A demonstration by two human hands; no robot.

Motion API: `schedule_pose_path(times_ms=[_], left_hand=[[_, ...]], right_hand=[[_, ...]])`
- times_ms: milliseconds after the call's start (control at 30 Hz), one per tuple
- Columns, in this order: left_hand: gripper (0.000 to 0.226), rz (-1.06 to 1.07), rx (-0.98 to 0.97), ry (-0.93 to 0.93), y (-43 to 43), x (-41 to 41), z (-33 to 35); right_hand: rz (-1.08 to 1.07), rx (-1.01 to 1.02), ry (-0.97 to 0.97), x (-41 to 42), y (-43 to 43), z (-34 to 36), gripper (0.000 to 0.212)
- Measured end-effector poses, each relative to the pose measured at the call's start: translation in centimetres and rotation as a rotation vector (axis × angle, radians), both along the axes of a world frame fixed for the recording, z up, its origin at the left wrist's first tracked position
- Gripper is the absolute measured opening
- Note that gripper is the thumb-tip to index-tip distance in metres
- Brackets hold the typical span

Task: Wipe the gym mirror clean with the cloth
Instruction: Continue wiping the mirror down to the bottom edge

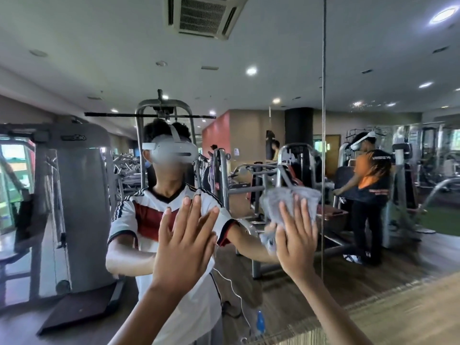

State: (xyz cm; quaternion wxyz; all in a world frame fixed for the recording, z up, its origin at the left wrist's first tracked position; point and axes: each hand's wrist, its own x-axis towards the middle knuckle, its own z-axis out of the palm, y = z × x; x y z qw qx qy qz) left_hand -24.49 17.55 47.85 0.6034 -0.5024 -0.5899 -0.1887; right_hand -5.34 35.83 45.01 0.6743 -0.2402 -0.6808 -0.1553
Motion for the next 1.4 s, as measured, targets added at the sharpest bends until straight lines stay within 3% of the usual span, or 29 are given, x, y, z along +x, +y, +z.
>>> schedule_pose_path(times_ms=[67,267,333,467,500,567,667,733,800,967,1033,1200,1267,1400], left_hand=[[0.054,-0.003,-0.004,-0.001,0.0,0.0,0.0],[0.054,0.001,-0.031,0.003,-0.4,0.1,0.5],[0.054,-0.011,-0.066,0.020,-0.8,0.1,0.2],[0.058,-0.041,-0.075,-0.039,-3.2,-1.6,-1.9],[0.059,-0.037,-0.043,-0.078,-4.0,-2.3,-2.4],[0.060,-0.033,0.010,-0.113,-5.1,-3.5,-2.8],[0.062,-0.028,0.017,-0.123,-5.3,-4.0,-2.6],[0.062,-0.033,0.024,-0.142,-4.9,-3.6,-2.9],[0.061,-0.035,0.042,-0.158,-4.8,-3.4,-3.2],[0.056,0.032,0.081,-0.168,-7.3,-5.1,-4.2],[0.053,0.078,0.076,-0.179,-8.8,-6.3,-4.2],[0.051,0.095,0.053,-0.206,-9.0,-6.6,-4.4],[0.050,0.082,0.063,-0.194,-9.3,-6.9,-4.5],[0.047,0.099,0.060,-0.148,-12.6,-9.0,-5.0]], right_hand=[[-0.027,0.066,-0.061,2.3,1.6,-1.8,0.046],[0.020,-0.394,0.440,0.2,0.8,5.9,0.059],[0.028,-0.300,0.359,-2.2,-1.3,5.1,0.057],[-0.010,0.132,-0.198,-2.3,-2.6,-3.7,0.054],[-0.006,0.178,-0.258,-1.3,-1.9,-4.2,0.055],[-0.025,0.119,-0.168,-0.4,-0.9,-2.6,0.056],[-0.028,-0.157,0.144,-2.2,-2.1,3.1,0.056],[0.036,-0.270,0.254,-4.8,-4.3,5.4,0.057],[0.071,-0.226,0.190,-7.3,-6.9,4.5,0.057],[0.034,0.208,-0.369,-6.6,-7.5,-3.3,0.062],[0.012,0.180,-0.305,-5.2,-6.0,-2.3,0.055],[0.003,-0.145,0.132,-9.6,-9.8,5.0,0.054],[0.033,-0.072,0.045,-11.9,-12.2,4.2,0.055],[0.047,0.238,-0.321,-11.0,-11.7,-2.6,0.056]])
